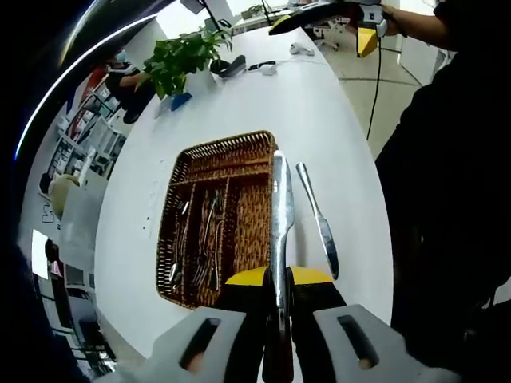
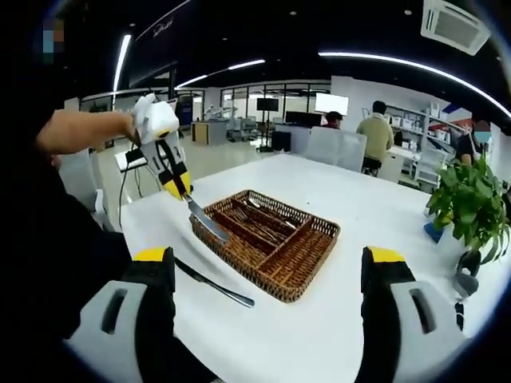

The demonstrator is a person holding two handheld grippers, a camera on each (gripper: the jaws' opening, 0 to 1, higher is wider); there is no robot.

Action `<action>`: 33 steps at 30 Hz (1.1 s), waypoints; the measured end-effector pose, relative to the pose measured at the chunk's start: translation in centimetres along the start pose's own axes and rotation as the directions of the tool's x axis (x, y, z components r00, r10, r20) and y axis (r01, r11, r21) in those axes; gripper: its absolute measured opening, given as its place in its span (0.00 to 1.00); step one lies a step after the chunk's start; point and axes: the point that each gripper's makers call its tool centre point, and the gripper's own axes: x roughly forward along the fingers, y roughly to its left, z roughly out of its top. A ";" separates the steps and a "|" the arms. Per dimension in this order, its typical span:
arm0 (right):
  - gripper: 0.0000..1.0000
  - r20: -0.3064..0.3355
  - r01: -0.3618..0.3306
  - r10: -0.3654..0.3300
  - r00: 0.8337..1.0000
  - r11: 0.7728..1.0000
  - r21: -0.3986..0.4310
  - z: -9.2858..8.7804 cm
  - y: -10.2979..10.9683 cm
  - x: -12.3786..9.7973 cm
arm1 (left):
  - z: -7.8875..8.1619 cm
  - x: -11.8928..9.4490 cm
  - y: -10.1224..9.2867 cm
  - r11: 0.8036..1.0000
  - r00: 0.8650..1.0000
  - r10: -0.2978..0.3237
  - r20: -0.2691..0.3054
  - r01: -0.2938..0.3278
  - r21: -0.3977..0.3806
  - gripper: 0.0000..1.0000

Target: Arrange the knives, forks, and spoons in their matching storage slots by inserting each utensil handle-first until every utensil is classified and aligned in the correct compartment

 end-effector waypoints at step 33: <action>1.00 -0.019 -0.011 0.012 1.000 0.999 0.034 -0.1 -1.4 0.9 | 2.3 -0.6 6.9 0.995 0.993 0.098 0.071 -0.098 -0.015 0.06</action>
